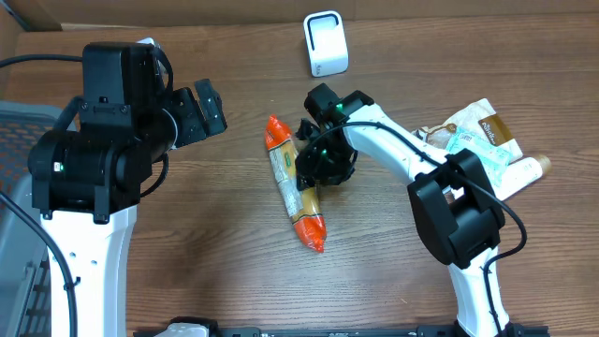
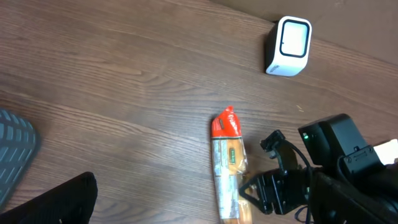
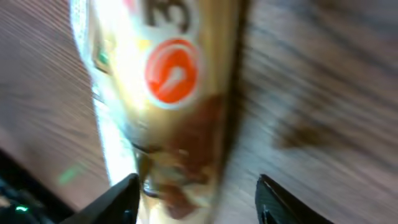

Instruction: Scan the item barcode

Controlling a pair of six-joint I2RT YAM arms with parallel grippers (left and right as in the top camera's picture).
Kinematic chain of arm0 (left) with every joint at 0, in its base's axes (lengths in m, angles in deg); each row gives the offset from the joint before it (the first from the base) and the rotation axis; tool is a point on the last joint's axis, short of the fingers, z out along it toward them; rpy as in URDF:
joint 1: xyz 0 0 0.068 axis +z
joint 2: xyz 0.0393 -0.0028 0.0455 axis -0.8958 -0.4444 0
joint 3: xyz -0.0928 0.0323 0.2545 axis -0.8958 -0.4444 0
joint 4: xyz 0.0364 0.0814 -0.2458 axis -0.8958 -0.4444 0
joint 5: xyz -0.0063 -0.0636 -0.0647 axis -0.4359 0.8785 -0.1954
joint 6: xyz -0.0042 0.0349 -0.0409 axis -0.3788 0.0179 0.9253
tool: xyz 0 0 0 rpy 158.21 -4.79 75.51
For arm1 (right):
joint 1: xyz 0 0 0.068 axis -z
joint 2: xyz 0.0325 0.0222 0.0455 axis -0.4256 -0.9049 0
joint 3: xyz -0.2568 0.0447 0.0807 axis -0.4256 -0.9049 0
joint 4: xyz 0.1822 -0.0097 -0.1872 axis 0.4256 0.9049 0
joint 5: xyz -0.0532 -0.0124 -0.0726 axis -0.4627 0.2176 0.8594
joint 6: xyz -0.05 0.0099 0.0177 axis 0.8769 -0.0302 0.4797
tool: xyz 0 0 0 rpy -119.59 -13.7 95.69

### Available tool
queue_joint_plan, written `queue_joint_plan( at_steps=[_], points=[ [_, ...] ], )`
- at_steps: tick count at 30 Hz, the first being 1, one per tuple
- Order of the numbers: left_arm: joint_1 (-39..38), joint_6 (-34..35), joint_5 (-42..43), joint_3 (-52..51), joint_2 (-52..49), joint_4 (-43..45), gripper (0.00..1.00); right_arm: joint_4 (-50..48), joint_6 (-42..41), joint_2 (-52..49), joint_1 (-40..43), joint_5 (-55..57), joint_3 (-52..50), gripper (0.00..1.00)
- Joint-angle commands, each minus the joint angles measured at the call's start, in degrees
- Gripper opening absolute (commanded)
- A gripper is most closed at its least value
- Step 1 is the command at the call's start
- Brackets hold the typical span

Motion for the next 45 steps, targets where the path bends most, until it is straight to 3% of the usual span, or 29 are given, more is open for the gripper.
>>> queue_joint_plan(
  at_steps=[1,9,18,23,26,31,37,45],
  points=[
    [0.2,0.4,-0.3,0.9,-0.1,0.1,0.99,1.4,6.8,3.0,2.1,4.5,3.4,0.62],
    [0.2,0.4,-0.3,0.9,-0.1,0.1,1.00,3.9,13.5,2.9,0.7,-0.8,7.8,0.63],
    [0.2,0.4,-0.3,0.9,-0.1,0.1,0.99,-3.9,7.2,2.8,-3.8,4.0,-1.1,0.64],
    [0.2,0.4,-0.3,0.9,-0.1,0.1,1.00,-5.4,5.7,2.8,-4.0,9.4,-2.3,0.58],
    [0.2,0.4,-0.3,0.9,-0.1,0.1,0.99,-6.3,5.7,2.8,-4.0,11.0,-2.3,0.51],
    [0.2,0.4,-0.3,0.9,-0.1,0.1,0.99,-7.1,5.7,2.8,-4.0,10.9,-2.3,0.29],
    [0.2,0.4,-0.3,0.9,-0.1,0.1,0.99,-6.0,5.7,2.9,-3.7,4.2,-1.0,0.06],
    [0.2,0.4,-0.3,0.9,-0.1,0.1,1.00,-0.7,5.7,2.9,-0.6,-8.5,3.5,0.04]
  ],
)
